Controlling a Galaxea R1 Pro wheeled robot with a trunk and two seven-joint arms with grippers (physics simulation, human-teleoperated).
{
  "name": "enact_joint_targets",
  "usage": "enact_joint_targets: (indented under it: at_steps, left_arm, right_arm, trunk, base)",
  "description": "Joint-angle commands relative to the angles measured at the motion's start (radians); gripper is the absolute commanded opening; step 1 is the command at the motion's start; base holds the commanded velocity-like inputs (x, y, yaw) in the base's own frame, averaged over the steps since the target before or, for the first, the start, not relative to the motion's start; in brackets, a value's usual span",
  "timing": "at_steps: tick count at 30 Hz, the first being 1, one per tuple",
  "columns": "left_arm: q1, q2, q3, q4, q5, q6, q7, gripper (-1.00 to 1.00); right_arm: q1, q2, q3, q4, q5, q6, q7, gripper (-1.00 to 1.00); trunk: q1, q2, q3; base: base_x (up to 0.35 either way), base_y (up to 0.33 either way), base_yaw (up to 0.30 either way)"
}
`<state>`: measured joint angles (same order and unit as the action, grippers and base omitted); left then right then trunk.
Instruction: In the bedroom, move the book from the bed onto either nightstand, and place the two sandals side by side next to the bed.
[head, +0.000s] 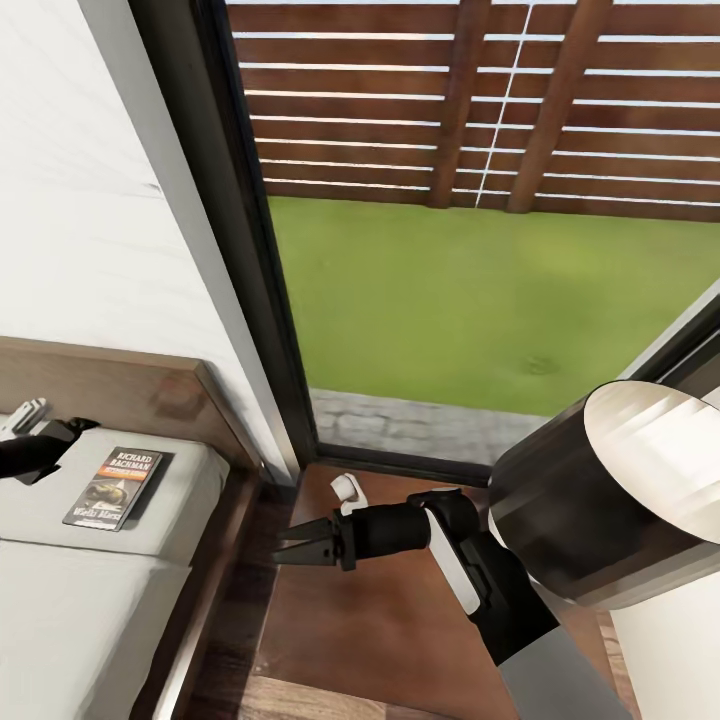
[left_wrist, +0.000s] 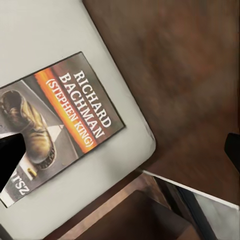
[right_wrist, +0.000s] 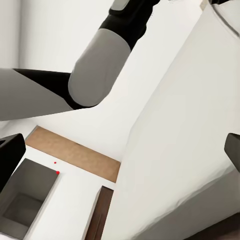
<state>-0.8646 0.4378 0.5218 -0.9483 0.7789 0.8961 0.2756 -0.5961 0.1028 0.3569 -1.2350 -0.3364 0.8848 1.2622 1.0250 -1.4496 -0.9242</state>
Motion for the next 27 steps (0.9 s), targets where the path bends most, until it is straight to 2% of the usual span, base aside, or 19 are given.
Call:
enact_joint_targets:
  at_steps: [1,4,7,13,18,19,23,27]
  left_arm:
    - [-0.001,0.000,0.000,-0.002,0.010,0.004,0.008,1.00]
    - [-0.002,0.001,-0.043,-0.007,0.010,0.000,0.006,1.00]
    - [-0.007,0.003,-0.069,-0.008,0.007,-0.015,0.005,1.00]
    - [-0.009,0.017,-0.075,-0.008,-0.004,-0.104,0.006,1.00]
    - [-0.010,0.032,-0.077,-0.007,-0.136,-0.199,0.007,1.00]
    - [-0.010,0.032,-0.077,-0.007,-0.149,-0.207,0.007,1.00]
    - [-0.010,0.032,-0.077,-0.004,-0.171,-0.219,0.007,1.00]
    - [-0.010,0.030,-0.082,0.001,-0.174,-0.246,0.007,1.00]
  right_arm:
    - [-0.001,0.000,0.001,0.000,-0.004,0.006,0.000,1.00]
    - [-0.001,0.000,0.001,0.000,-0.004,0.006,-0.001,1.00]
    - [-0.001,0.000,0.001,0.000,-0.004,0.006,-0.001,1.00]
    - [-0.001,0.000,0.001,0.000,-0.004,0.006,0.000,1.00]
    - [-0.001,0.000,0.001,0.000,-0.004,0.006,-0.001,1.00]
    - [-0.001,0.000,0.001,0.001,-0.004,0.006,-0.001,1.00]
    - [-0.001,0.000,0.001,0.002,-0.004,0.006,-0.001,1.00]
    - [-0.001,0.000,0.001,0.002,-0.004,0.006,-0.001,1.00]
  trunk:
    - [0.000,0.000,-0.001]
    - [0.000,0.000,-0.001]
    - [0.000,0.000,-0.001]
    - [0.000,0.000,-0.001]
    - [0.000,0.000,-0.001]
    - [0.000,0.000,-0.001]
    - [0.000,0.000,-0.001]
    - [0.000,0.000,-0.001]
  base:
    - [0.000,0.000,0.000]
    - [0.000,0.000,0.000]
    - [0.000,0.000,0.000]
    - [0.000,0.000,0.000]
    - [0.000,0.000,0.000]
    - [0.000,0.000,0.000]
    - [0.000,0.000,0.000]
    - [0.000,0.000,0.000]
